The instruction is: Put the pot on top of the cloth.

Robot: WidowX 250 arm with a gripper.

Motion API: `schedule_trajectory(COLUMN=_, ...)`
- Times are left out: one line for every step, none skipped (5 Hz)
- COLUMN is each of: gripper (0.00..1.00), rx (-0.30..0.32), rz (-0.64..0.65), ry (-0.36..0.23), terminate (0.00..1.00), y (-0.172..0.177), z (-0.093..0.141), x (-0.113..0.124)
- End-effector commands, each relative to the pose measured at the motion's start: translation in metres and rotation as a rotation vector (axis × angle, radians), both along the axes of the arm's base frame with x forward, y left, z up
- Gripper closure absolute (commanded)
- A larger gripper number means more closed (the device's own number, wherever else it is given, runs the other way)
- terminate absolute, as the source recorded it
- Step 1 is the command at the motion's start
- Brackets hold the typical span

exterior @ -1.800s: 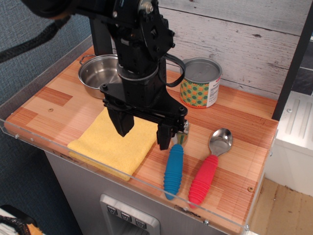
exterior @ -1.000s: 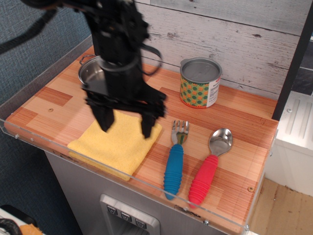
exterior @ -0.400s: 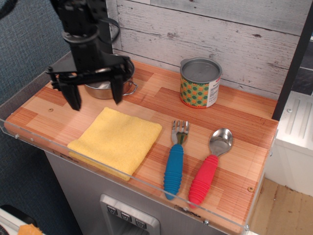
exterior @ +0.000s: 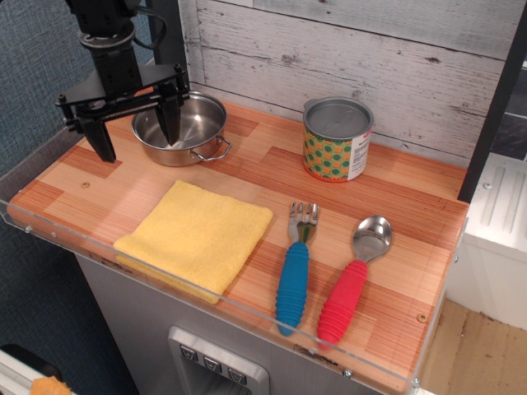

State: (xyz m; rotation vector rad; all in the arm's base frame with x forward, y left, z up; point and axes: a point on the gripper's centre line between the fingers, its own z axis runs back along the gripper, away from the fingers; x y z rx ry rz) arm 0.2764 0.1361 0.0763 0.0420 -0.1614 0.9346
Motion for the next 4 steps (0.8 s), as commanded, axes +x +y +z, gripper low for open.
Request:
schedule_trajectory(gripper=0.00, rx=0.001, rz=0.180, ry=-0.045, terminate=0.00, y=0.033, z=0.001, x=0.009)
schedule_trajectory(gripper=0.00, rx=-0.001, rz=0.185, ry=-0.034, terminate=0.00, y=0.040, z=-0.010, x=0.018)
schedule_trajectory(gripper=0.00, rx=-0.008, rz=0.213, ry=-0.051, terminate=0.00, y=0.042, z=-0.026, x=0.024)
schedule_trajectory(gripper=0.00, rx=0.003, rz=0.214, ry=-0.035, terminate=0.00, y=0.039, z=-0.037, x=0.028)
